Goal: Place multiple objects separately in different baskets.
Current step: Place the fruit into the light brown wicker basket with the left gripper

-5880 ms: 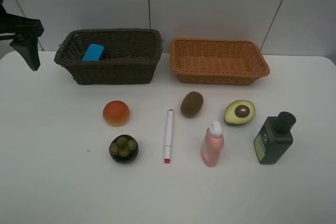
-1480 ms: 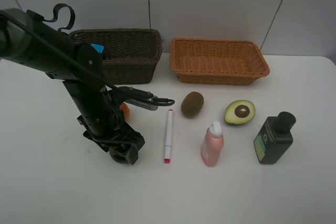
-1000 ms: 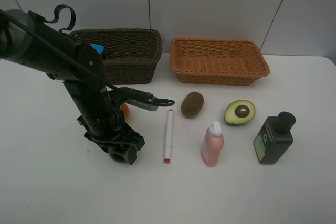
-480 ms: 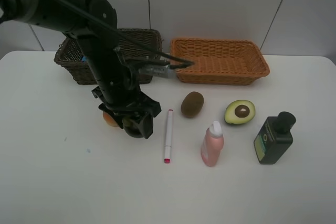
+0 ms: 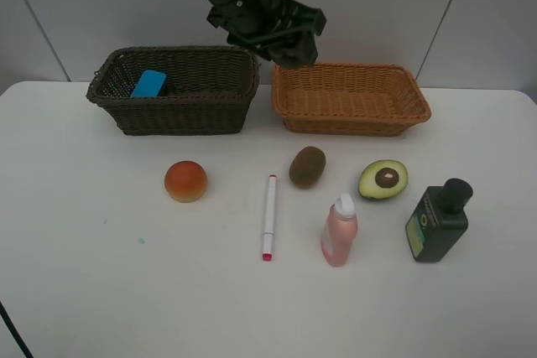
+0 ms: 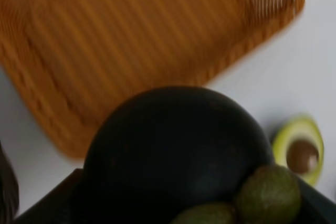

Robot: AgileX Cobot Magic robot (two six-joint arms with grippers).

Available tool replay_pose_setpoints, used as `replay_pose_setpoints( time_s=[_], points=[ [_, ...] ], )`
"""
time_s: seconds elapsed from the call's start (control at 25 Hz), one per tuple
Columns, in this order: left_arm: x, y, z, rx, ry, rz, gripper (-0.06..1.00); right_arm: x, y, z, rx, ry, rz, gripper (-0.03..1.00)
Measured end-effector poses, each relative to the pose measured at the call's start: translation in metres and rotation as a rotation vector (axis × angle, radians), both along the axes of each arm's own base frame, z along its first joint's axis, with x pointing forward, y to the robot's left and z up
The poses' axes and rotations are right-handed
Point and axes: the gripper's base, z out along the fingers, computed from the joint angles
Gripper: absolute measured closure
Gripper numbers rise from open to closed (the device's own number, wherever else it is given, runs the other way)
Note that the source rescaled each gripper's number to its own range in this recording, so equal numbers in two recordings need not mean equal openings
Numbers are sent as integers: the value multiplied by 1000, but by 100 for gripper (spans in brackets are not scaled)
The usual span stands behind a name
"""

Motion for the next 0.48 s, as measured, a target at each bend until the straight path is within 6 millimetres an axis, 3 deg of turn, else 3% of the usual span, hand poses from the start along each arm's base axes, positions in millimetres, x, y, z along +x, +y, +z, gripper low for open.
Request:
replay_pose_setpoints(
  time_s=[0.16,0.32,0.48],
  points=[
    [33,-20,-20,-42,-71,27,20,0,0,0,0,0,0,-3],
    [53,-32,-56,-18,-90,25,20,0,0,0,0,0,0,-3],
    [59,-35,-83,19,-80,15,-1,0,0,0,0,0,0,-3]
  ],
)
